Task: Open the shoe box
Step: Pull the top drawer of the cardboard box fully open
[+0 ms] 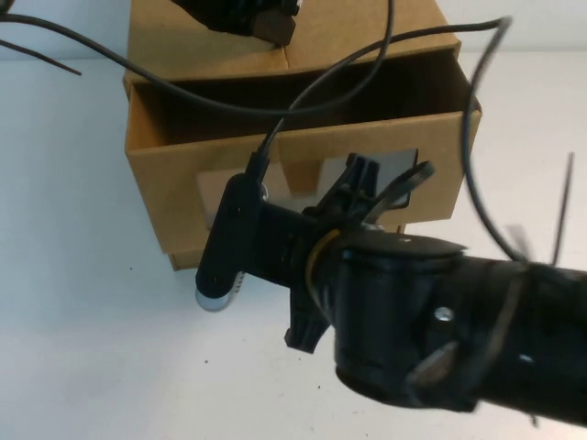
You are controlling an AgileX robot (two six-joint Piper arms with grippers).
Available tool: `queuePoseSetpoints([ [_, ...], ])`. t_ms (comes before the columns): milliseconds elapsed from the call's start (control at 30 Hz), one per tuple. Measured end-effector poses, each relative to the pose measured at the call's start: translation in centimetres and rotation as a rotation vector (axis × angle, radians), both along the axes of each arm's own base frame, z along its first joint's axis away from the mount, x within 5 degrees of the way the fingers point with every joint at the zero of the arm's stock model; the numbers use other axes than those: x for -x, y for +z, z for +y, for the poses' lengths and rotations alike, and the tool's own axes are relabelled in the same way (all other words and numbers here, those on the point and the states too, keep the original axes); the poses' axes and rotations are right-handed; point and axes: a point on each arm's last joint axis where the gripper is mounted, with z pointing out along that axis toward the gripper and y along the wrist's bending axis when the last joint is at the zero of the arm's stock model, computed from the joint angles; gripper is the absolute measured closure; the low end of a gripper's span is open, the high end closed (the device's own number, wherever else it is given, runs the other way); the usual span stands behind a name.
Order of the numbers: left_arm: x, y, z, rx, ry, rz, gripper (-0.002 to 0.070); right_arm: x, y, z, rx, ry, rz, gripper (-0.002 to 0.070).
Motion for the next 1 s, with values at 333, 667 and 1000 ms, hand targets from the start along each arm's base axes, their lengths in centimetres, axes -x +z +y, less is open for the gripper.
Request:
queuePoseSetpoints([
  [333, 0.0, -0.1, 0.0, 0.001, -0.001, 0.003, 0.068, 2.9, 1.8, -0.8, -0.018, 0.022, 0.071, 0.0689],
  [667, 0.0, -0.1, -0.1, 0.021, -0.006, 0.012, 0.068, 1.8, 1.0, -0.5, 0.009, 0.039, 0.07, 0.0606],
  [1000, -0.4, 0.0, 0.0, 0.131, -0.017, 0.064, 0.068, 0.5, -2.1, 0.1, 0.248, 0.119, -0.035, 0.0352],
])
